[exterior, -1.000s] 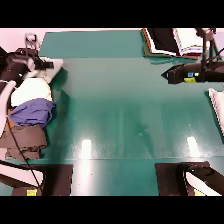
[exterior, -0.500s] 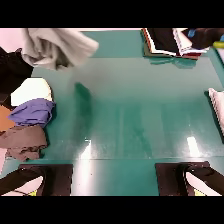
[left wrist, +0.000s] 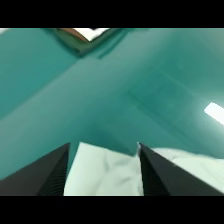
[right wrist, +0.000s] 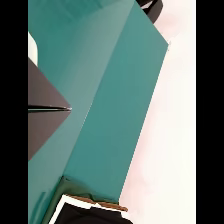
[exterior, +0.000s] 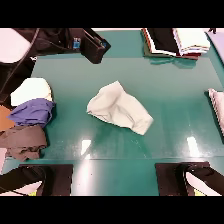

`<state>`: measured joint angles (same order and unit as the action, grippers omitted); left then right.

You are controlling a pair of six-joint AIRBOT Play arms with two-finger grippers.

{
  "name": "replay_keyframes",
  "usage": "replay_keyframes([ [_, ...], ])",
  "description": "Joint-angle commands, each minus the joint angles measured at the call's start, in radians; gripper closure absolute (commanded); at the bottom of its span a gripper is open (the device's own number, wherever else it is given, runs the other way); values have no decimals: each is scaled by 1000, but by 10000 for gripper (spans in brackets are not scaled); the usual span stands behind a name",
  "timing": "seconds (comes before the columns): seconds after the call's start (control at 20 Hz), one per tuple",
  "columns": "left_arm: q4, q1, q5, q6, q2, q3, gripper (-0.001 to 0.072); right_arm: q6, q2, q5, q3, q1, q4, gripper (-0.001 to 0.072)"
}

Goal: Fold the shirts.

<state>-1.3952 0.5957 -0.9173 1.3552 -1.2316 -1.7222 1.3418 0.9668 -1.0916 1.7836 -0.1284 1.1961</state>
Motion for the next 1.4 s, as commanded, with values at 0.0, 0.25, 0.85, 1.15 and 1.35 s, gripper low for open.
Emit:
replay_keyframes([
  [0.0, 35, -129, -92, 116, -42, 12, 199, 2, -2, -59, 17, 1, 2, 696],
  [0.25, 150, -377, -84, 185, -45, 279, 209, 12, -1, -97, 16, 1, 1, 696],
  [0.85, 639, -338, 56, 17, -378, 558, 207, 12, -1, -120, 16, 0, 1, 696],
  [1.15, 638, -323, 27, 2, -390, 495, 684, 12, -1, -144, 16, 1, 6, 696],
  [1.35, 571, -363, 12, -7, -280, 389, 684, 66, -29, -251, -90, 1, 65, 696],
])
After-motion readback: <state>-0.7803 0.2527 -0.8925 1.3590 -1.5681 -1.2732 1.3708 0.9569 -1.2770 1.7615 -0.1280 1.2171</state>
